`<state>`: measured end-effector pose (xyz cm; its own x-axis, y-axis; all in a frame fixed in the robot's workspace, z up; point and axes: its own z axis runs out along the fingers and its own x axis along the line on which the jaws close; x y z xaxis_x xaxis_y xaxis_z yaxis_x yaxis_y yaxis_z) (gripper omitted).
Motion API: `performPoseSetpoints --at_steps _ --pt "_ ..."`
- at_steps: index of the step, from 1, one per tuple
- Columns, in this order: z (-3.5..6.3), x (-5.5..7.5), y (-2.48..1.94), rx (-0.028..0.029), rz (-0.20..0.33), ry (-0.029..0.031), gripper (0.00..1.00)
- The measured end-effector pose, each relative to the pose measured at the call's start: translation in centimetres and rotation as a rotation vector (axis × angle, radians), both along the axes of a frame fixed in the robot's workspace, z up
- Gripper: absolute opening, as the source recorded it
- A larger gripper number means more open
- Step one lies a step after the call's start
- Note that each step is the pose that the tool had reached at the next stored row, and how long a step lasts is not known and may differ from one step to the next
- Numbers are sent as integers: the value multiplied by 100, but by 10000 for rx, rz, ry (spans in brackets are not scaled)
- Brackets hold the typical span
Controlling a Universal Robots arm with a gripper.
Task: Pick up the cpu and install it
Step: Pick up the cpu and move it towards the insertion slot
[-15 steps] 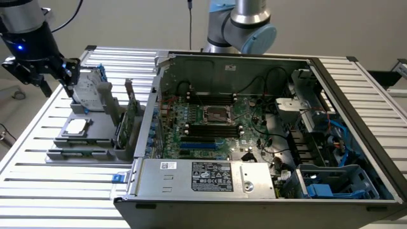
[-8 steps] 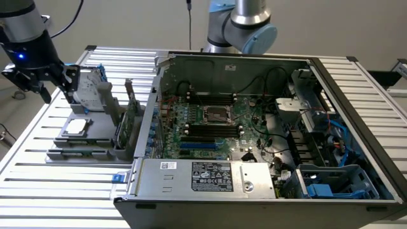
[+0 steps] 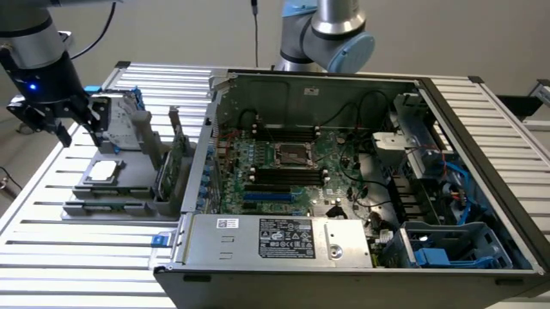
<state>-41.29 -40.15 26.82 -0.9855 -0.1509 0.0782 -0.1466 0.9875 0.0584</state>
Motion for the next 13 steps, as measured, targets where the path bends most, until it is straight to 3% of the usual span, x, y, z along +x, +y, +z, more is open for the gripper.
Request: performPoseSetpoints --at_steps 2,8,13 --pt "-36 0 -1 -23 -47 -17 62" --pt "-144 -1 -5 -57 -311 -64 62" --pt "-236 -1 -4 -59 -410 -67 62"
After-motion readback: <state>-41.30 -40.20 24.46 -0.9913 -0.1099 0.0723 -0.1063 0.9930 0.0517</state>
